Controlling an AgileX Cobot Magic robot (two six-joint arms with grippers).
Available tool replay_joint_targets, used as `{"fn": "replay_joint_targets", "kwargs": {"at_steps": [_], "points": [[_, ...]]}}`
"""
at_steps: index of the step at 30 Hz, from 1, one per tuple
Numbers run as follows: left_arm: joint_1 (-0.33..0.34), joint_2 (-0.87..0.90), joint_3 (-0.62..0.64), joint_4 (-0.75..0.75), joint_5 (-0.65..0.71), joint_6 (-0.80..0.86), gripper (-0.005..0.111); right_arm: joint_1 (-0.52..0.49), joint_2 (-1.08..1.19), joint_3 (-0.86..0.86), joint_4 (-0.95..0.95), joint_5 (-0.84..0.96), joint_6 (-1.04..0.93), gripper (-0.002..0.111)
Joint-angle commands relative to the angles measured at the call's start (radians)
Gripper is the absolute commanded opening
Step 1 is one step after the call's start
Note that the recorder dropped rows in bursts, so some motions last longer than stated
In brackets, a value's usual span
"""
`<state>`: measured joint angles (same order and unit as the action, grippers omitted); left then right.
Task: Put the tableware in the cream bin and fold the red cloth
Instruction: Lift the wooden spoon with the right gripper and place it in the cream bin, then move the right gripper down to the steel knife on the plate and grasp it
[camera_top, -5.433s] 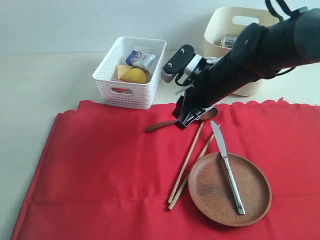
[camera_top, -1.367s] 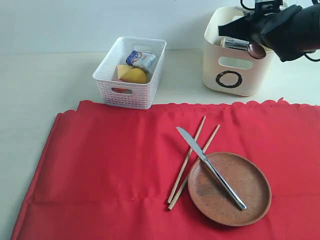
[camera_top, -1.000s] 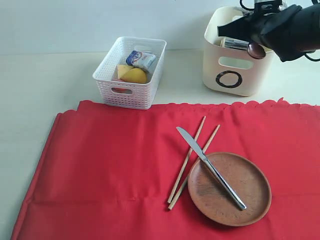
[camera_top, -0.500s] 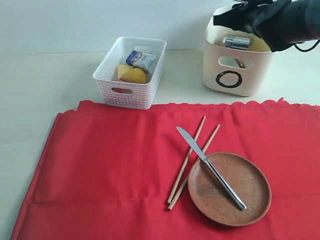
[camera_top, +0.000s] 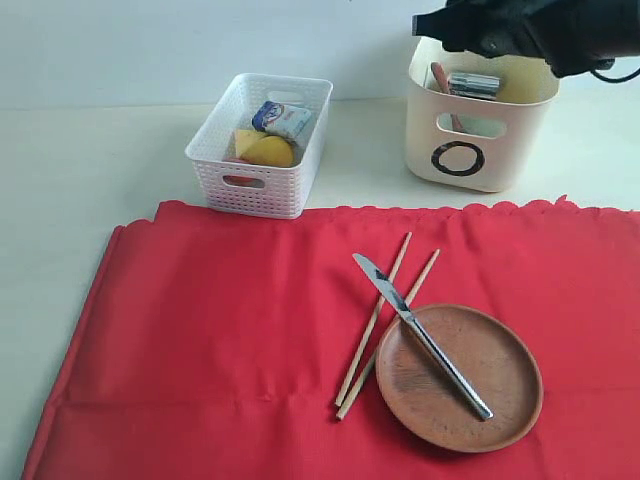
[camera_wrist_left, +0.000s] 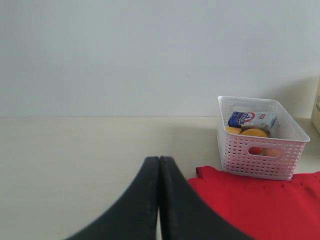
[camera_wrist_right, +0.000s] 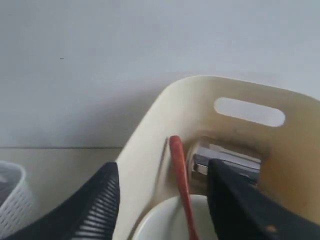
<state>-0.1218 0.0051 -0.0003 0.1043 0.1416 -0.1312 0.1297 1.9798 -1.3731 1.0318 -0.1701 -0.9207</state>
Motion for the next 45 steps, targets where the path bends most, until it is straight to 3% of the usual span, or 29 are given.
{"fn": "replay_joint_targets", "kwargs": {"at_steps": [1,8,16,23,34,40,45], "points": [[-0.007,-0.005,0.000,-0.004,-0.004,0.000,0.001,-0.005,-0.085,-0.009,-0.004,0.201,-0.138,0.052],[-0.007,-0.005,0.000,-0.004,-0.004,0.000,0.001,-0.005,-0.205,-0.009,-0.210,0.499,-0.093,0.052],[-0.007,-0.005,0.000,-0.004,-0.004,-0.002,0.001,-0.005,-0.292,-0.009,-0.727,0.855,0.353,0.052],[-0.007,-0.005,0.000,-0.004,-0.004,0.000,0.001,-0.003,-0.273,-0.007,-0.718,1.190,0.365,0.052],[-0.007,-0.005,0.000,-0.004,-0.004,-0.002,0.001,0.098,-0.191,0.101,-0.681,1.227,0.293,0.052],[-0.007,-0.005,0.000,-0.004,-0.004,0.000,0.001,0.174,-0.119,0.147,-0.779,1.229,0.301,0.052],[-0.007,-0.005,0.000,-0.004,-0.004,-0.002,0.001,0.195,-0.079,0.181,-0.898,1.232,0.421,0.052]]}}
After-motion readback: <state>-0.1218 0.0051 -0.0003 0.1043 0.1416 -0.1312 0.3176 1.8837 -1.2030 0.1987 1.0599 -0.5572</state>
